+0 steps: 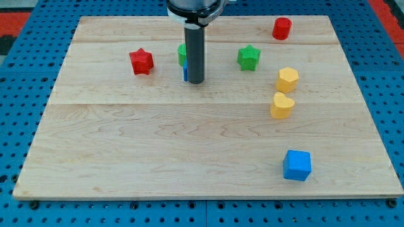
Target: Move the blue triangle above the green star
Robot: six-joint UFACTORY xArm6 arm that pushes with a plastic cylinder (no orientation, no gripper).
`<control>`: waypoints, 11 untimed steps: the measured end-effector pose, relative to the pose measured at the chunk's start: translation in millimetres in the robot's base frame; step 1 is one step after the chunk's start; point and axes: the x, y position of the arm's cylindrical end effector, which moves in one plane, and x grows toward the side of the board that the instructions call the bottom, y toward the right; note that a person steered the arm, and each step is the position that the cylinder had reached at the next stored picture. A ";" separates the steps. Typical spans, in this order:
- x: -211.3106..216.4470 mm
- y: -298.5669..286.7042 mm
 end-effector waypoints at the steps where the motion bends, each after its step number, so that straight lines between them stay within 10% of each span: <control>1: -3.1 -40.2; 5: -16.8 -26.5; 11: -144.5 98.2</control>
